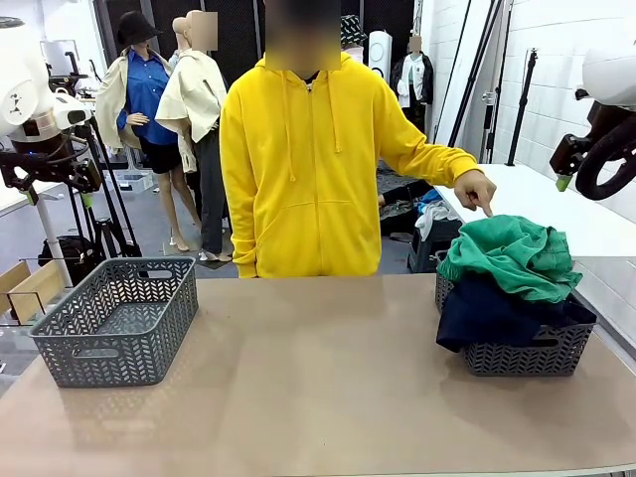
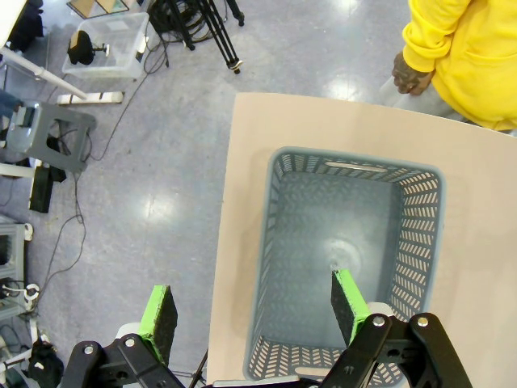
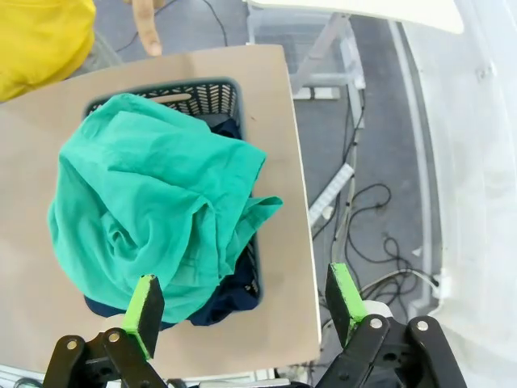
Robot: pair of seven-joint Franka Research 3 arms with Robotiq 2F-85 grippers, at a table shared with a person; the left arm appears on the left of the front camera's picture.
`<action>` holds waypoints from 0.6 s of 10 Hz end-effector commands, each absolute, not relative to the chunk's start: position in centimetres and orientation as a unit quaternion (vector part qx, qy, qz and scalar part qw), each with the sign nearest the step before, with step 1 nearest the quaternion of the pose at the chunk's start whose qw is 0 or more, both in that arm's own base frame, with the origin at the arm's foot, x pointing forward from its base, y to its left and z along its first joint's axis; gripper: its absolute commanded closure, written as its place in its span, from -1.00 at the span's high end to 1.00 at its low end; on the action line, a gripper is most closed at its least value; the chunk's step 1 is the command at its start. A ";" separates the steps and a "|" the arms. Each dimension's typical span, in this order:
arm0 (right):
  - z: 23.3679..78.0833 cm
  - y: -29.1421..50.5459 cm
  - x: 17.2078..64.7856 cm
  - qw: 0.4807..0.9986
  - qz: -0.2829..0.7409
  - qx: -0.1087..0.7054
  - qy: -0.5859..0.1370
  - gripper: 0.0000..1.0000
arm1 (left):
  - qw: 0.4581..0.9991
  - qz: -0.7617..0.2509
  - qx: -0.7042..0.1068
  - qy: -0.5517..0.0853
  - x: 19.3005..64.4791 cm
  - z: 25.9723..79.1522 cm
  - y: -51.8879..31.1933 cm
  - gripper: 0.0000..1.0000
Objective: Sort the tops and bottoms.
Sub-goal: Sort the clothes according to human instructions.
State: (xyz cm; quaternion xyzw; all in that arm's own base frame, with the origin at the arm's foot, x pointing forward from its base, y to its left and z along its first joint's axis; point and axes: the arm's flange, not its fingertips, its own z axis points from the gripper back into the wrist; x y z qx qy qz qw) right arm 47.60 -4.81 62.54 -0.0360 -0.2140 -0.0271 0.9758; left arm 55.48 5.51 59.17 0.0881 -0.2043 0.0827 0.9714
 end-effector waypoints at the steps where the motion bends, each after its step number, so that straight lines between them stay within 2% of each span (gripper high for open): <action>1: 62.5 -4.9 47.8 0.976 -0.026 -0.036 -0.213 1.00 | 0.971 0.085 0.094 -0.203 55.6 59.4 5.5 1.00; 3: 62.5 -4.9 47.8 0.976 -0.026 -0.036 -0.213 1.00 | 0.971 0.083 0.088 -0.204 55.5 59.2 5.5 1.00; 4: 62.5 -4.8 47.6 0.976 -0.027 -0.036 -0.214 1.00 | 0.967 0.072 0.072 -0.235 55.5 60.7 3.4 1.00; 5: 64.6 -1.7 49.2 0.971 0.007 -0.038 -0.238 1.00 | 0.959 0.014 0.039 -0.282 55.3 62.1 -0.5 1.00; 6: 66.9 1.6 50.3 0.963 0.036 -0.036 -0.263 1.00 | 0.954 -0.035 0.036 -0.297 55.0 63.0 -4.1 1.00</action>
